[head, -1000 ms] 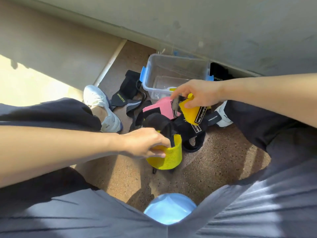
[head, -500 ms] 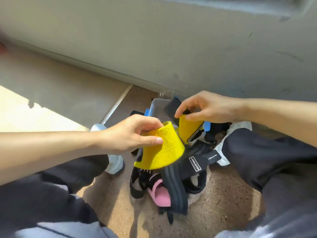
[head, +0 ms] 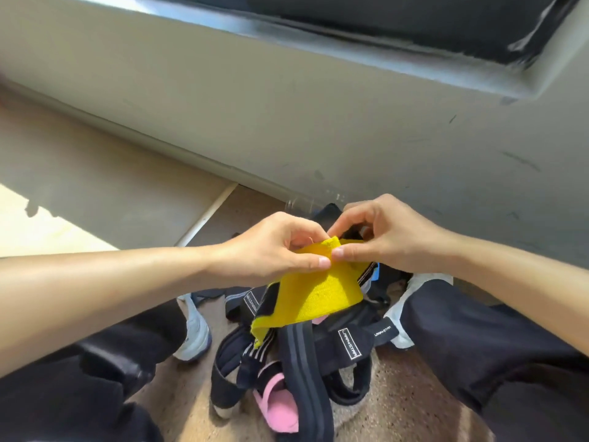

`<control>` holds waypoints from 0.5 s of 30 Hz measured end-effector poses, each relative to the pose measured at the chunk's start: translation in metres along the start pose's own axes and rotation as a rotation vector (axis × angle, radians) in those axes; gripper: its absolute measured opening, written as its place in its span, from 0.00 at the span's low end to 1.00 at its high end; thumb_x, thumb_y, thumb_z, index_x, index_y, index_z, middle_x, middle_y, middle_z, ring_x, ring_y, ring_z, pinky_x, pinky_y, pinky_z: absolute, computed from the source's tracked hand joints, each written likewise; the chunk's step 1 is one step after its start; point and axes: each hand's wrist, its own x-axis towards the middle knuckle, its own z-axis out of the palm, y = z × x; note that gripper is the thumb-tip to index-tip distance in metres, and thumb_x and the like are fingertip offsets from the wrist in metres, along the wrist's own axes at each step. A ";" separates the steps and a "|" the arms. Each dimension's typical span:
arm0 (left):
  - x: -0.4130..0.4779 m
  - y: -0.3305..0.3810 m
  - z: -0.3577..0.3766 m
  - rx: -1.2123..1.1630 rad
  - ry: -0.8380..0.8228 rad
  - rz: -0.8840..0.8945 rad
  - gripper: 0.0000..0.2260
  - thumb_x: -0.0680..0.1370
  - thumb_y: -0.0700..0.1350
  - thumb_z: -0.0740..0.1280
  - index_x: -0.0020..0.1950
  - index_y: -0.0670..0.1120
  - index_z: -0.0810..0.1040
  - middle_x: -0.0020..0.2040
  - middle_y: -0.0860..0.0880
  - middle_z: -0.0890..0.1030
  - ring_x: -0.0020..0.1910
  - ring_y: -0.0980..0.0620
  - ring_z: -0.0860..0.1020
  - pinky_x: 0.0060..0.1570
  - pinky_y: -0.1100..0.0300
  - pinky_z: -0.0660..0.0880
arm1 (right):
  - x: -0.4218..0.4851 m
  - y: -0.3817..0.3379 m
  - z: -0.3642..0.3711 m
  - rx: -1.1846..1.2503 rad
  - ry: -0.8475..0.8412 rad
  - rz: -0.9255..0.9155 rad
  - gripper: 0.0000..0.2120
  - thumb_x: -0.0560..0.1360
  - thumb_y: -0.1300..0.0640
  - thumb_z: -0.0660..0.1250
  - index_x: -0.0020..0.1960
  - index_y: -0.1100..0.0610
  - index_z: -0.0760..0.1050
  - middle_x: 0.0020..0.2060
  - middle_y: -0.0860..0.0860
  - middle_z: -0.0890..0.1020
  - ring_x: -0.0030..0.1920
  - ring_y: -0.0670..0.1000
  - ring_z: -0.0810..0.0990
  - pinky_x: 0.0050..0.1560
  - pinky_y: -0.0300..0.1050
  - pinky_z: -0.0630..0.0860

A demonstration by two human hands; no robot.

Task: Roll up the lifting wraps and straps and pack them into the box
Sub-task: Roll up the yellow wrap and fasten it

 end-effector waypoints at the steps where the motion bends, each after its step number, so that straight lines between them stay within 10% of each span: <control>1: 0.002 0.000 0.000 0.013 0.001 -0.021 0.08 0.78 0.43 0.74 0.55 0.42 0.84 0.49 0.44 0.87 0.48 0.49 0.85 0.54 0.48 0.81 | 0.001 0.002 -0.002 -0.032 -0.002 0.022 0.07 0.71 0.53 0.79 0.48 0.53 0.86 0.40 0.43 0.83 0.37 0.39 0.79 0.37 0.33 0.71; 15: 0.011 -0.036 -0.010 0.223 -0.297 -0.285 0.03 0.80 0.43 0.72 0.50 0.45 0.80 0.47 0.49 0.86 0.44 0.52 0.82 0.51 0.53 0.76 | -0.016 0.046 -0.061 -0.344 -0.041 0.283 0.02 0.74 0.52 0.76 0.46 0.48 0.84 0.42 0.47 0.84 0.41 0.44 0.81 0.40 0.41 0.77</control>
